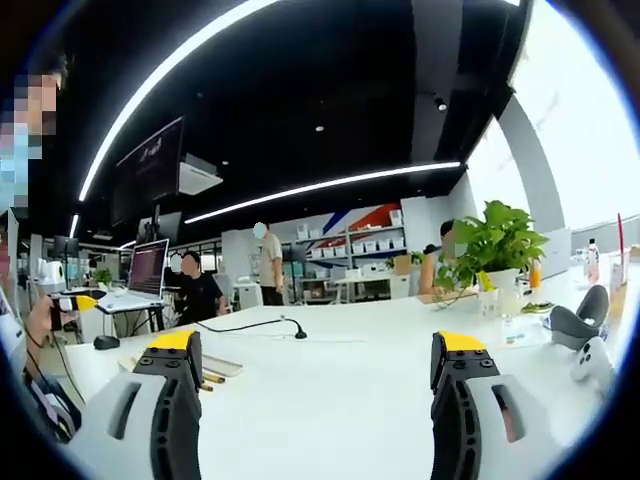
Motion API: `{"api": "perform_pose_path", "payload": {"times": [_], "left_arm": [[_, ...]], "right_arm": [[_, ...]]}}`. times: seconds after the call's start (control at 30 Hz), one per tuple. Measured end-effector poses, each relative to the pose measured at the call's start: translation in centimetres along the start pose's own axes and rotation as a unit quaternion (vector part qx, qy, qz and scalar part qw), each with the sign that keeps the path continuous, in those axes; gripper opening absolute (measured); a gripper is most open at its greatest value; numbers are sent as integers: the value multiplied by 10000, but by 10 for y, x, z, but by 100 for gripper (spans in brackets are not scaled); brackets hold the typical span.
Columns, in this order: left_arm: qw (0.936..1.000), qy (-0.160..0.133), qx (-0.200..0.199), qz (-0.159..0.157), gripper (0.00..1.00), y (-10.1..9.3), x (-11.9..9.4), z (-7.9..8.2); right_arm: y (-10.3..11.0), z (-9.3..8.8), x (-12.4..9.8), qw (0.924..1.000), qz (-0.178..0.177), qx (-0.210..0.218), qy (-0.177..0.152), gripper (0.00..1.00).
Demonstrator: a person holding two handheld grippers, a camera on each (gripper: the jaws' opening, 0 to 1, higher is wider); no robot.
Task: Arrange the utensils inside the cutlery case until each visible utensil rests in its matching compartment.
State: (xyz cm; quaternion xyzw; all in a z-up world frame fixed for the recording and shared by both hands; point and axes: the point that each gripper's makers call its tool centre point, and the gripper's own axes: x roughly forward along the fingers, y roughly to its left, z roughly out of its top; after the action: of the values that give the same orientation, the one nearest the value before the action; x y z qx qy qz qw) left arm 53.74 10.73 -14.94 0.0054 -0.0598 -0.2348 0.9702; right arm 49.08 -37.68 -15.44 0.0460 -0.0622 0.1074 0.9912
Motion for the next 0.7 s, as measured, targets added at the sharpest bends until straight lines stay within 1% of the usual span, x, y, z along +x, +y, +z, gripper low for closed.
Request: {"api": "perform_pose_path", "payload": {"times": [0.07,0.13,0.23,0.3,0.4,0.57,0.7], "left_arm": [[10000,-13,-6,-11,96,0,-1,2],[10000,-27,-14,-19,95,0,-1,3],[10000,-42,-41,-46,96,0,0,3],[9999,-28,-3,-102,100,-2,1,2],[9999,-80,78,-74,100,-3,1,4],[10000,-70,51,-39,100,-1,1,4],[9999,-106,8,-56,100,-2,1,5]], "right_arm": [[-1,0,0,10000,10,88,-43,99],[0,-2,1,9999,35,143,-4,96],[-1,-6,1,9999,-50,3,114,93],[-2,-4,1,9999,-79,-29,78,94],[-3,-4,0,9999,-104,-14,82,99],[-8,-9,1,9997,-199,13,172,99],[-10,-7,0,9997,-233,80,86,99]]}}
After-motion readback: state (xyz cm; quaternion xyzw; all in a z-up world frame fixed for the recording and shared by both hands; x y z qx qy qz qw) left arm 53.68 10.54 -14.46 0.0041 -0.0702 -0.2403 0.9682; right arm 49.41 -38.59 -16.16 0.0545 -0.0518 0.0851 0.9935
